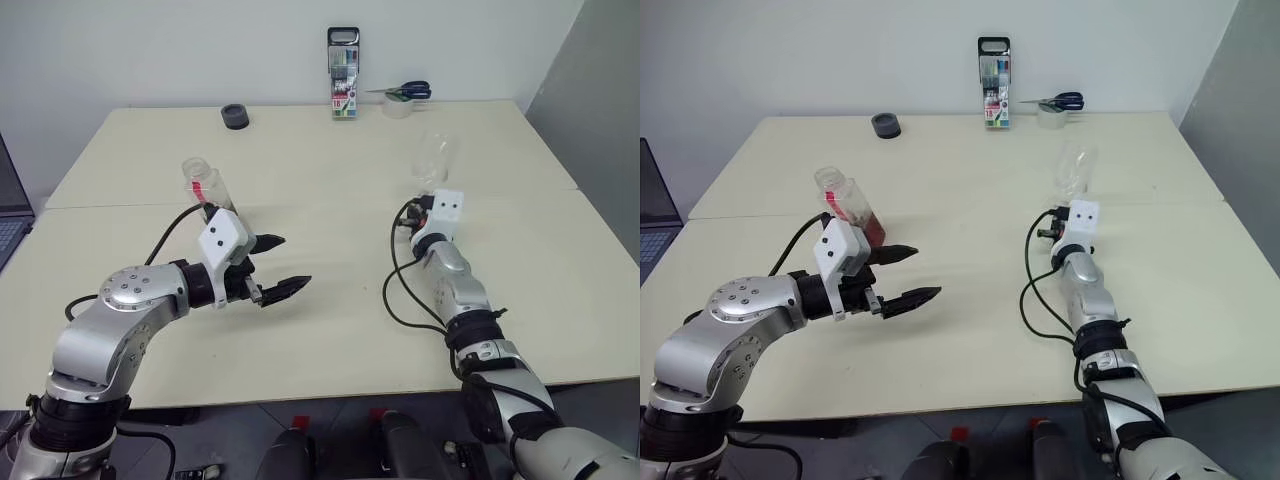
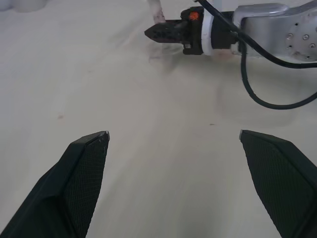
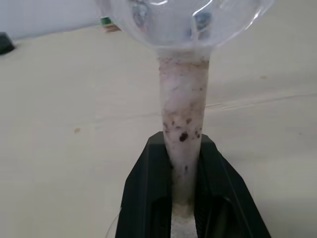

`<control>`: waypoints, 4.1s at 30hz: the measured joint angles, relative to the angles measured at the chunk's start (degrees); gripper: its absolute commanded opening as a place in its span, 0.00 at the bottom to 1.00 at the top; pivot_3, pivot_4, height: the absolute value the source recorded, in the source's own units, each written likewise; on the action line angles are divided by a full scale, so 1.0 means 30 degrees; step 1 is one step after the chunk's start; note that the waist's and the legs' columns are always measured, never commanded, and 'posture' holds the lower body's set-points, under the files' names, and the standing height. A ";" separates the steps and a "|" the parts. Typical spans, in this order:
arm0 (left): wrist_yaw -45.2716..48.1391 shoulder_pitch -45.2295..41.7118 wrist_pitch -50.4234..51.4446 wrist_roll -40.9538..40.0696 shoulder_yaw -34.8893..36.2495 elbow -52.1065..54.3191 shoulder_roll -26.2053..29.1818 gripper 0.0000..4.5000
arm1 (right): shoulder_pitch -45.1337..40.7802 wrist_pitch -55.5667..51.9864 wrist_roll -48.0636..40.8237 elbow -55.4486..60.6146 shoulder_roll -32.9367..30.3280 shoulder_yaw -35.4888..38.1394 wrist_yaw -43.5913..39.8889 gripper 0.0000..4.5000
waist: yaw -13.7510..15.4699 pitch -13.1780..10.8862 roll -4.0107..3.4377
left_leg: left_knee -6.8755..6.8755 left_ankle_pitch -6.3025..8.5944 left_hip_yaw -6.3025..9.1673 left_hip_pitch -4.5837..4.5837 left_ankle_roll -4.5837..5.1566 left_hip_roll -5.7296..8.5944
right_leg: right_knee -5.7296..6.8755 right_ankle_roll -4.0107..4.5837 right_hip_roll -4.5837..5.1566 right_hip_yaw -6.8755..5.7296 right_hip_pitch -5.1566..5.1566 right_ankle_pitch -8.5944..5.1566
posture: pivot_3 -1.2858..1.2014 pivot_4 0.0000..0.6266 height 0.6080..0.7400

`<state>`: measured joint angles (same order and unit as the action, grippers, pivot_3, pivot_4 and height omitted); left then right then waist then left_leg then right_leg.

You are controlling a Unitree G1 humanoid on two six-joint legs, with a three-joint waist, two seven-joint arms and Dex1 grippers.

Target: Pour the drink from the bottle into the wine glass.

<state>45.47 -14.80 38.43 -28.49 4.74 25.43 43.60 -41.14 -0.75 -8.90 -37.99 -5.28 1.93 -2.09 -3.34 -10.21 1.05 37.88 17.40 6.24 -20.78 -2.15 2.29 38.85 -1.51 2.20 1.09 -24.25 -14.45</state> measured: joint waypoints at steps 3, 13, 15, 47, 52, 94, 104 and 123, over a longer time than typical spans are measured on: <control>0.0025 0.0745 -0.0562 0.0217 0.0249 -0.0022 0.0000 1.00 | 0.0422 -0.0015 0.0462 0.0510 0.0055 -0.0065 -0.0090 0.05 | 0.0011 0.0002 0.0003 | -0.0001 -0.0035 0.0006 0.0000 -0.0069 -0.0003 | -0.0004 0.0001 0.0002 0.0000 0.0004 0.0000 | 0.52 0.24 1.00; 0.0005 0.2487 -0.2188 0.0686 0.0728 -0.0059 -0.0037 1.00 | 0.4011 -0.4872 0.0414 0.7454 0.0814 0.0006 0.0027 0.05 | 0.0178 0.0056 0.0036 | 0.0003 0.0008 0.0063 0.0004 -0.0007 -0.0005 | -0.0029 0.0001 0.0024 -0.0008 0.0042 -0.0002 | 0.52 0.24 1.00; -0.0003 0.2468 -0.2244 0.0705 0.0729 -0.0057 -0.0038 1.00 | 0.4617 -0.6578 -0.0002 0.9211 0.1148 0.0443 0.0344 0.05 | 0.0226 0.0067 0.0046 | 0.0003 0.0010 0.0064 0.0006 -0.0005 -0.0004 | -0.0032 0.0002 0.0023 -0.0017 0.0042 -0.0002 | 0.52 0.24 1.00; -0.0351 -0.1919 0.2524 -0.2632 0.0766 0.0834 0.0574 1.00 | -0.4868 -0.6223 -1.1379 -0.1154 0.4359 1.2388 0.4579 0.05 | -0.0002 0.0032 0.0021 | -0.0005 -0.0028 -0.0027 -0.0012 -0.0072 -0.0059 | -0.0048 0.0119 -0.0061 -0.0012 -0.0009 0.0064 | 0.52 0.24 1.00; -0.0524 -0.1933 0.2823 -0.2914 0.1180 0.0831 0.0691 1.00 | -0.5855 -0.4126 -1.3020 -0.3425 0.4472 1.3519 0.4806 0.05 | -0.0102 0.0034 0.0022 | 0.0000 0.0010 -0.0028 0.0023 -0.0003 -0.0081 | -0.0012 0.0119 -0.0062 -0.0005 0.0012 0.0064 | 0.52 0.24 1.00; -0.0171 -0.2035 0.2362 -0.2609 0.1191 0.0298 0.1303 1.00 | -0.7272 -0.0622 -1.3934 -0.7479 0.2543 1.3872 0.5274 1.00 | 0.0577 0.0223 0.0129 | -0.0014 0.0022 0.0052 0.0334 0.0017 -0.0129 | -0.0327 0.0106 -0.0181 -0.0072 0.0530 0.0069 | 0.52 0.24 1.00; 0.0045 -0.2038 0.1978 -0.2368 0.1136 0.0199 0.1252 1.00 | -0.5265 -0.2304 -1.3945 -0.2899 0.2474 1.2872 0.7333 1.00 | 0.0819 0.0212 0.0110 | -0.0029 0.0028 0.0107 0.0305 0.0027 -0.0064 | -0.0371 0.0097 -0.0103 -0.0105 0.0535 0.0063 | 0.52 0.24 1.00; 0.0042 -0.2062 0.1808 -0.2215 0.0780 -0.0176 0.1168 1.00 | -0.5322 -0.4492 -1.5452 -0.2605 0.2692 1.3035 0.7095 1.00 | 0.0080 0.0207 0.0099 | -0.0281 0.0032 -0.0021 0.0328 0.0040 -0.0165 | -0.0361 0.0108 -0.0100 -0.0030 0.0345 0.0067 | 0.52 0.24 1.00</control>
<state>45.59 -20.99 43.86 -35.14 7.08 24.91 47.10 -57.10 -14.23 -55.26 -45.80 2.79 41.04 19.19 -3.10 -9.59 1.35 37.04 17.50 6.17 -19.80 -2.03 1.80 37.77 -1.19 1.90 1.00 -23.21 -14.25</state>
